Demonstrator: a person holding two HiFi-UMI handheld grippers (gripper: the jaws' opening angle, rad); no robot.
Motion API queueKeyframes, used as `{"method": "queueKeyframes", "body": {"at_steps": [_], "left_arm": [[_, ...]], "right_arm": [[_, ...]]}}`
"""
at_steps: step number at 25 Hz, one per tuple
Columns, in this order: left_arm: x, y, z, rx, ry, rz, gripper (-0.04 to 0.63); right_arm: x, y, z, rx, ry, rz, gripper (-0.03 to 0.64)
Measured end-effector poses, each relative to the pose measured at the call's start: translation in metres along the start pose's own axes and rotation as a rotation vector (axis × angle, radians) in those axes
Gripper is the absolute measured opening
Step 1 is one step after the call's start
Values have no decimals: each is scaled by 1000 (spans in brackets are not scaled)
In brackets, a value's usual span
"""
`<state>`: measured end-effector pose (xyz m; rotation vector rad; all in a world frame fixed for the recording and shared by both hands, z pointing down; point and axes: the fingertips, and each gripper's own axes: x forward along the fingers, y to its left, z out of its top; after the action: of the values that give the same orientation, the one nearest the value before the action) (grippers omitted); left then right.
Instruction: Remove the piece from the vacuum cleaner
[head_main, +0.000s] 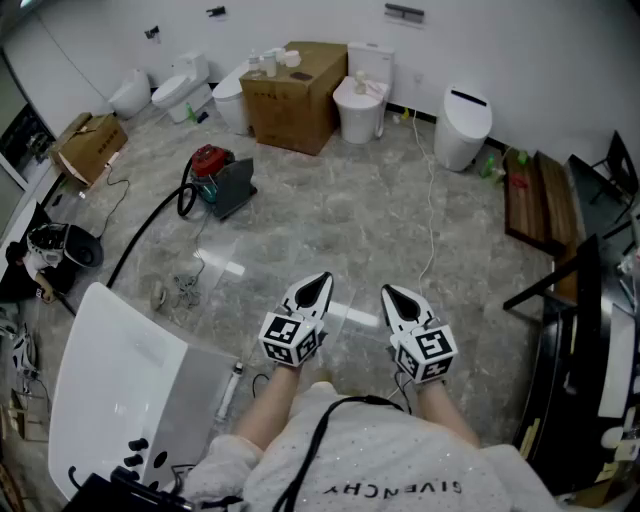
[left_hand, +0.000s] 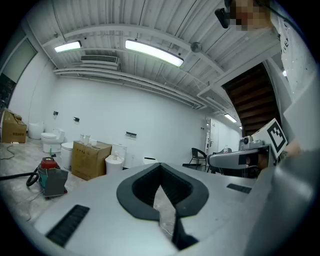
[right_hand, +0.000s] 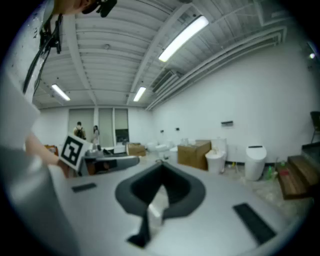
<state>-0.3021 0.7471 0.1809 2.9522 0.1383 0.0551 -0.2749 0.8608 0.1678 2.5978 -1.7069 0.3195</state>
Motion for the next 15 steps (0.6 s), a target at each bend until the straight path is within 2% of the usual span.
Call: {"method": "queueKeyframes", "body": {"at_steps": [7,15], "left_arm": [[-1,-15,5,27,-5,-17,22],[3,-31,-3,35,14,-16,23]], "right_arm": [[-17,-1,1,-19,-17,-6,14],[-27,-6,-5,12,-26,-6,14]]}}
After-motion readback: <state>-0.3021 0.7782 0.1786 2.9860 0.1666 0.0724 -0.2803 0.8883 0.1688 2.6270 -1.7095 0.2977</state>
